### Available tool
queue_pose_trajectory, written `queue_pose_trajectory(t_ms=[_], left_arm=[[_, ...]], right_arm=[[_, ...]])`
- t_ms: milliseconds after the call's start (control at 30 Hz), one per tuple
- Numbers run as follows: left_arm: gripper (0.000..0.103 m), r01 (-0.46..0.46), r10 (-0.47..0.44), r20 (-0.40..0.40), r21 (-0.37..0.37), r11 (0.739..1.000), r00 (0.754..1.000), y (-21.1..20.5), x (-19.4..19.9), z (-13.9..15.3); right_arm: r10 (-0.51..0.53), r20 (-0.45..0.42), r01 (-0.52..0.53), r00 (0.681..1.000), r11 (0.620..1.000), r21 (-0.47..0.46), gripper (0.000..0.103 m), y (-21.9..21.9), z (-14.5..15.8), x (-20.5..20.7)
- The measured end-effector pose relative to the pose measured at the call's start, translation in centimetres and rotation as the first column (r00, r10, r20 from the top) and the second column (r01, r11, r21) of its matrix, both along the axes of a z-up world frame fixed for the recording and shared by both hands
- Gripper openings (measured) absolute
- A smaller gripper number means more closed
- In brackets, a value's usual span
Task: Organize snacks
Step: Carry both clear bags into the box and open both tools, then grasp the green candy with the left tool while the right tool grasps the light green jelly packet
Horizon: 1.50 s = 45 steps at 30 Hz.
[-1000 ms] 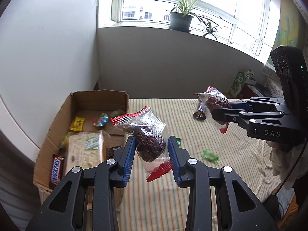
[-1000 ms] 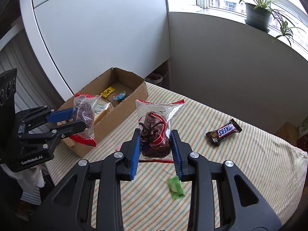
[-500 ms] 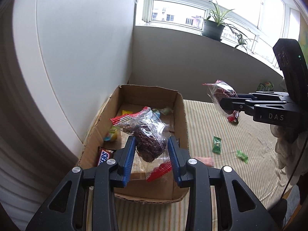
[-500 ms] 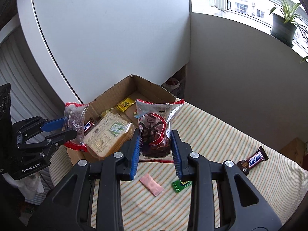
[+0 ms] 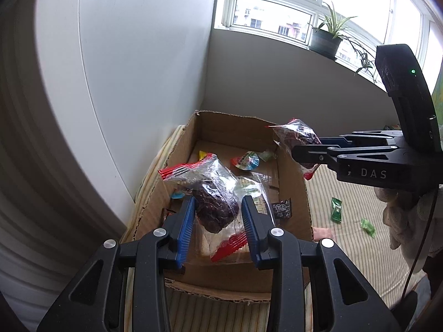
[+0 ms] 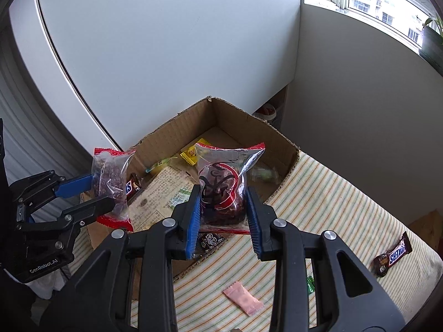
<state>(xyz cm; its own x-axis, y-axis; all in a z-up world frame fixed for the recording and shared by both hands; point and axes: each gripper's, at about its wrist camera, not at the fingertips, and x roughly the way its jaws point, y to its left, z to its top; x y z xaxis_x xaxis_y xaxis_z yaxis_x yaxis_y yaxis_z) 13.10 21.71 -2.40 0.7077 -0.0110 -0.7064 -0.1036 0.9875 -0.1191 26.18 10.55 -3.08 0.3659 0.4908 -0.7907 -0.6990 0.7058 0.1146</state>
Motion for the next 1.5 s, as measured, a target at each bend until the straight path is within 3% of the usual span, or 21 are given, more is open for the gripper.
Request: queue_pose_trajectory(t_ms=[33, 100, 133, 167, 200, 433, 500, 567, 933, 1500], left_arm=[[0.034, 0.002, -0.002, -0.004, 0.001, 1.000, 1.000, 0.1, 0.0, -0.1], [0.038, -0.008, 0.008, -0.008, 0.005, 1.000, 1.000, 0.2, 0.1, -0.2], [0.043, -0.014, 0.014, -0.012, 0.004, 1.000, 1.000, 0.3, 0.2, -0.2], [0.057, -0.017, 0.017, -0.014, -0.002, 1.000, 1.000, 0.4, 0.2, -0.3], [0.064, -0.019, 0.019, -0.009, -0.008, 1.000, 1.000, 0.5, 0.2, -0.2], [0.064, -0.015, 0.015, 0.000, -0.004, 1.000, 1.000, 0.3, -0.1, 0.0], [0.064, -0.013, 0.013, 0.004, -0.003, 1.000, 1.000, 0.1, -0.1, 0.2], [0.064, -0.008, 0.008, 0.006, -0.002, 1.000, 1.000, -0.2, -0.3, 0.3], [0.064, 0.036, -0.036, 0.026, 0.004, 0.999, 0.999, -2.9, -0.9, 1.7], [0.064, 0.186, -0.186, -0.003, 0.033, 0.982, 0.983, -11.3, -0.7, 1.5]], right_arm=[[0.002, 0.000, -0.002, 1.000, 1.000, -0.006, 0.038, 0.3, -0.2, 0.0], [0.001, 0.011, -0.001, 1.000, 1.000, -0.007, 0.068, 0.5, -0.3, -0.1], [-0.002, 0.020, 0.002, 1.000, 1.000, -0.002, 0.073, 0.6, -0.2, -0.2], [-0.004, 0.027, 0.004, 1.000, 1.000, 0.002, 0.075, 0.6, -0.2, -0.3], [-0.005, 0.028, 0.004, 1.000, 1.000, 0.004, 0.075, 0.6, -0.1, -0.4], [-0.028, 0.037, 0.028, 0.999, 1.000, 0.001, 0.076, -0.6, 0.6, -0.4], [-0.042, 0.041, 0.041, 0.998, 0.999, 0.004, 0.084, -1.2, 0.9, -0.3], [-0.055, 0.047, 0.054, 0.997, 0.998, 0.014, 0.084, -1.9, 1.3, -0.4], [-0.126, 0.071, 0.124, 0.990, 0.992, 0.030, 0.084, -9.0, 3.0, -1.8], [-0.262, -0.007, 0.262, 0.965, 0.964, 0.042, 0.084, -21.4, -0.1, -5.1]])
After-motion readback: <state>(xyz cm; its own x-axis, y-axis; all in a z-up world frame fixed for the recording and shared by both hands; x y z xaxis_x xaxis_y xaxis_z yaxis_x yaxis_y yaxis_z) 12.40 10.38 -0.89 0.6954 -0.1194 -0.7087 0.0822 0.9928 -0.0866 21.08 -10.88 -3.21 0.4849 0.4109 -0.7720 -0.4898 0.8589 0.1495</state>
